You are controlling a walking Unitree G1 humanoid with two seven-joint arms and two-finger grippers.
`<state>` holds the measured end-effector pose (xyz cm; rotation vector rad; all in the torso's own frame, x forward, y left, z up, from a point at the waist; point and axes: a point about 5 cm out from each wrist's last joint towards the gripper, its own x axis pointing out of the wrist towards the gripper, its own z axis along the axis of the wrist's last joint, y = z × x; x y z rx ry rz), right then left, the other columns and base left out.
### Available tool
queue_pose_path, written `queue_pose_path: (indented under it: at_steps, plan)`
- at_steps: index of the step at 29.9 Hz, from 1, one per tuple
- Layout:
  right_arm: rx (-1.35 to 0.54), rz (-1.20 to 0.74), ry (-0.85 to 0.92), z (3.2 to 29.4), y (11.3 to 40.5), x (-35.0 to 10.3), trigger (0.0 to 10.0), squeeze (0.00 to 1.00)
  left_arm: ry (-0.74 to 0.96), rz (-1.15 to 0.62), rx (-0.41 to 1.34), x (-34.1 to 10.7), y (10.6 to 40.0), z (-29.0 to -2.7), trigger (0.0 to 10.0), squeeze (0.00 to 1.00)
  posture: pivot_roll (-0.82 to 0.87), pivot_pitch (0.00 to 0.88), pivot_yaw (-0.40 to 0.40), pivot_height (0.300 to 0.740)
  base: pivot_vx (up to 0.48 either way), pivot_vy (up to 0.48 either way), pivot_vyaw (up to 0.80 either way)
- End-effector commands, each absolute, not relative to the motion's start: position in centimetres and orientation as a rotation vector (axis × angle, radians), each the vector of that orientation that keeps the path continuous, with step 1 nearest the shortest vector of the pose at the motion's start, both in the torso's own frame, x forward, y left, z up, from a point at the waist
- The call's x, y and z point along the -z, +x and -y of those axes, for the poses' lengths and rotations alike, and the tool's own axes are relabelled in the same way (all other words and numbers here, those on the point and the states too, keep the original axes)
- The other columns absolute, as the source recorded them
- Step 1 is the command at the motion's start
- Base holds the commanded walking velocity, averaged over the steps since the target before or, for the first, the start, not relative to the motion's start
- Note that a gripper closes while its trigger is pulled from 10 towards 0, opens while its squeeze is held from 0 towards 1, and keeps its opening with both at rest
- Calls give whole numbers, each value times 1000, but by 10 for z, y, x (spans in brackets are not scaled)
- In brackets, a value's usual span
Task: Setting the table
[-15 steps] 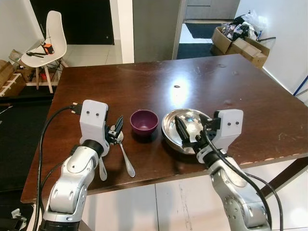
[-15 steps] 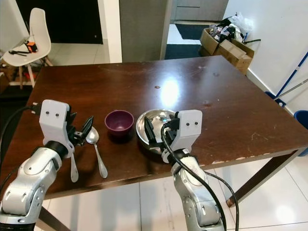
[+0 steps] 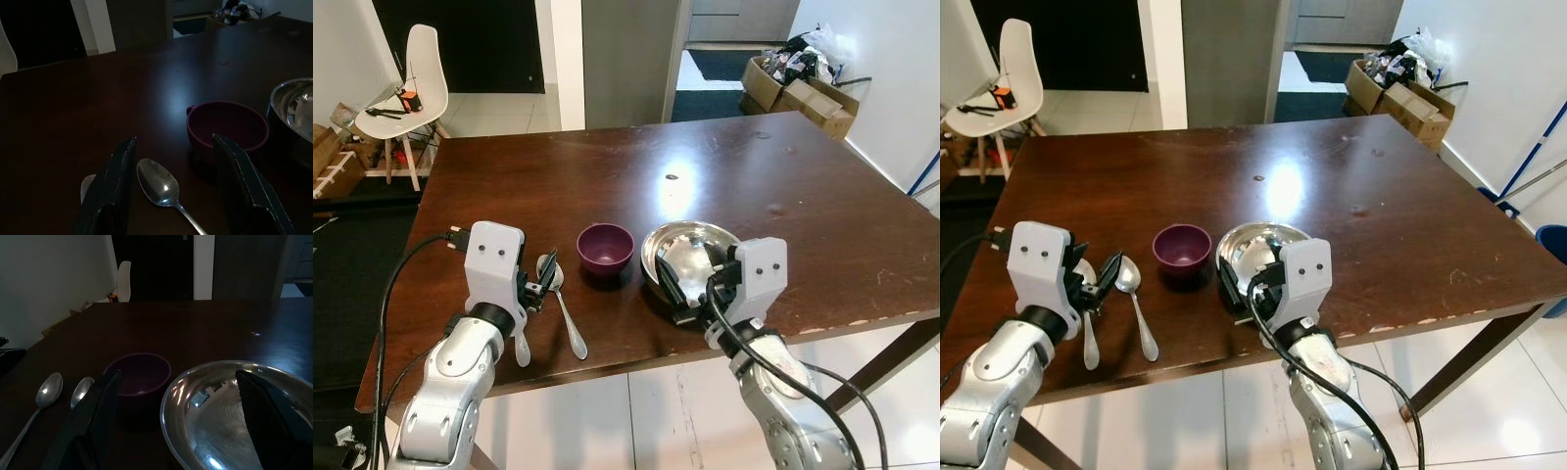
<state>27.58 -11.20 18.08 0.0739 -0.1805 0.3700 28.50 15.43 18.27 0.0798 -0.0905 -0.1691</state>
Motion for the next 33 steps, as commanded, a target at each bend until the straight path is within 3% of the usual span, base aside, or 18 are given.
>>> queue_pose_path:
  at_steps: [1,27,33]
  plan:
    - [-370,188,72,111,277,-181,10000,0,89,83,166,-180,287,-153,10000,0,-75,0,61,740,0,0,0]
    - [-334,186,83,115,278,-179,10000,0,52,118,199,-184,296,-134,10000,0,-106,0,55,740,0,0,0]
    - [-347,169,103,113,279,-178,10000,0,48,119,195,-183,297,-133,10000,0,-110,0,52,740,0,0,-643]
